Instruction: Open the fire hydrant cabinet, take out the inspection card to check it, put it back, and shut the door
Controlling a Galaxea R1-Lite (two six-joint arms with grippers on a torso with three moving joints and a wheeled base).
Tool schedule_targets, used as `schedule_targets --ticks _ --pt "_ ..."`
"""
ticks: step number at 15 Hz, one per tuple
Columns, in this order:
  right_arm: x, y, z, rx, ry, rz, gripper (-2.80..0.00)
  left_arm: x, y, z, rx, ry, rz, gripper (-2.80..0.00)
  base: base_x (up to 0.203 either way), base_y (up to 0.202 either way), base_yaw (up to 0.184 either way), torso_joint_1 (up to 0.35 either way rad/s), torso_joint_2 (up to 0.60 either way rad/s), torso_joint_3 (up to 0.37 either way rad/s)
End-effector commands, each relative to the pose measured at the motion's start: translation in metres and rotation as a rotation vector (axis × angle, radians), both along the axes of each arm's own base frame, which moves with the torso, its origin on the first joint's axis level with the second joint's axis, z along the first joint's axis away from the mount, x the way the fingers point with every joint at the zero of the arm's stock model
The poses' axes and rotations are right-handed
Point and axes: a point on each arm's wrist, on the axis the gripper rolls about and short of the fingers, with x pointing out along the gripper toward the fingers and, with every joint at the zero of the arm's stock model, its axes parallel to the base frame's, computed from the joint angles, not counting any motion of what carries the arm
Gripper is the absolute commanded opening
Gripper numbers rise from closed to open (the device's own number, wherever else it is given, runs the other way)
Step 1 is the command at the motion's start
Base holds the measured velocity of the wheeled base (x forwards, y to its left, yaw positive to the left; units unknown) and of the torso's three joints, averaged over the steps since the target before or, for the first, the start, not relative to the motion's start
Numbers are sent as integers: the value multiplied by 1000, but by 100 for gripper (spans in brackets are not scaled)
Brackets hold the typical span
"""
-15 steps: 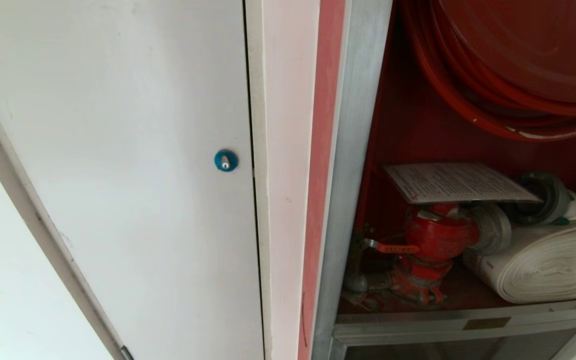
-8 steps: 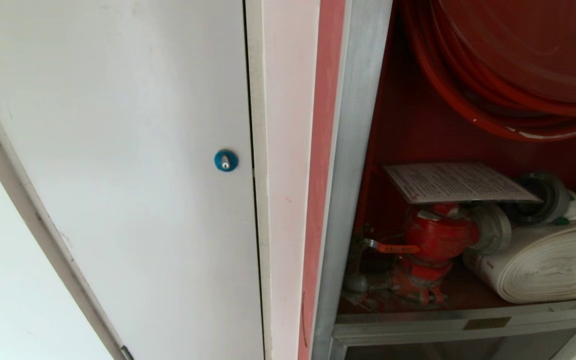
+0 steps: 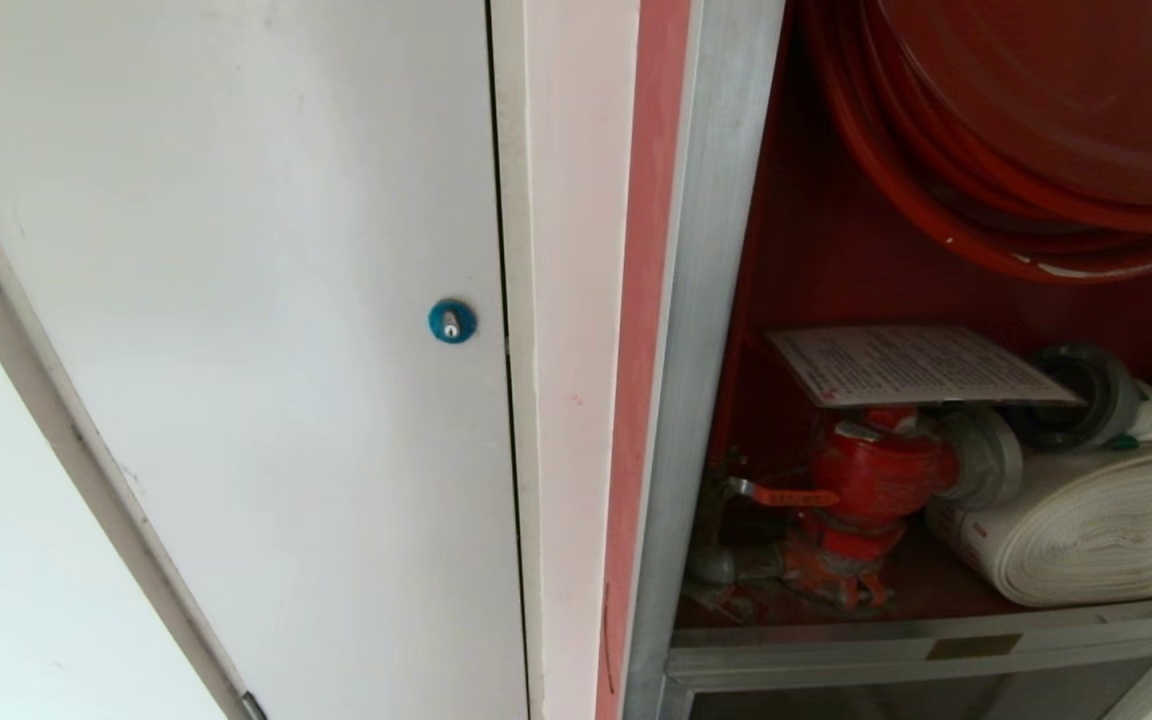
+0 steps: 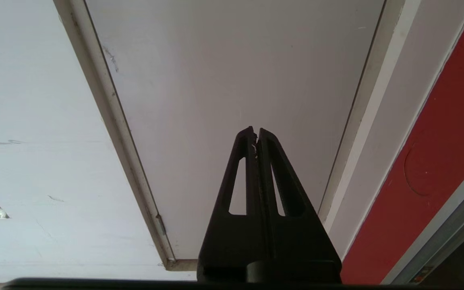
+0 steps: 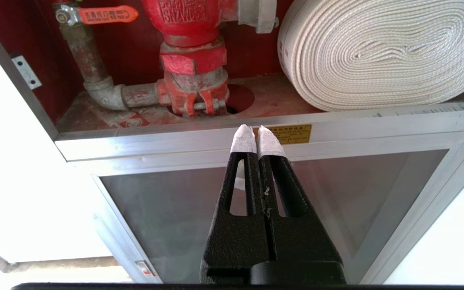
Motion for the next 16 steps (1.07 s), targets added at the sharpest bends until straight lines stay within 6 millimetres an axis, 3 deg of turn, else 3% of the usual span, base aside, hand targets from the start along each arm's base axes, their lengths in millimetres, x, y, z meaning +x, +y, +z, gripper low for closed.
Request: schedule_targets --ticks 1,16 --pt "0 0 0 1 1 -1 -280 1 0 -3 0 11 0 -280 0 0 0 0 0 0" --pt "0 0 0 -2 6 1 -280 1 0 -3 0 11 0 -280 0 0 0 0 0 0"
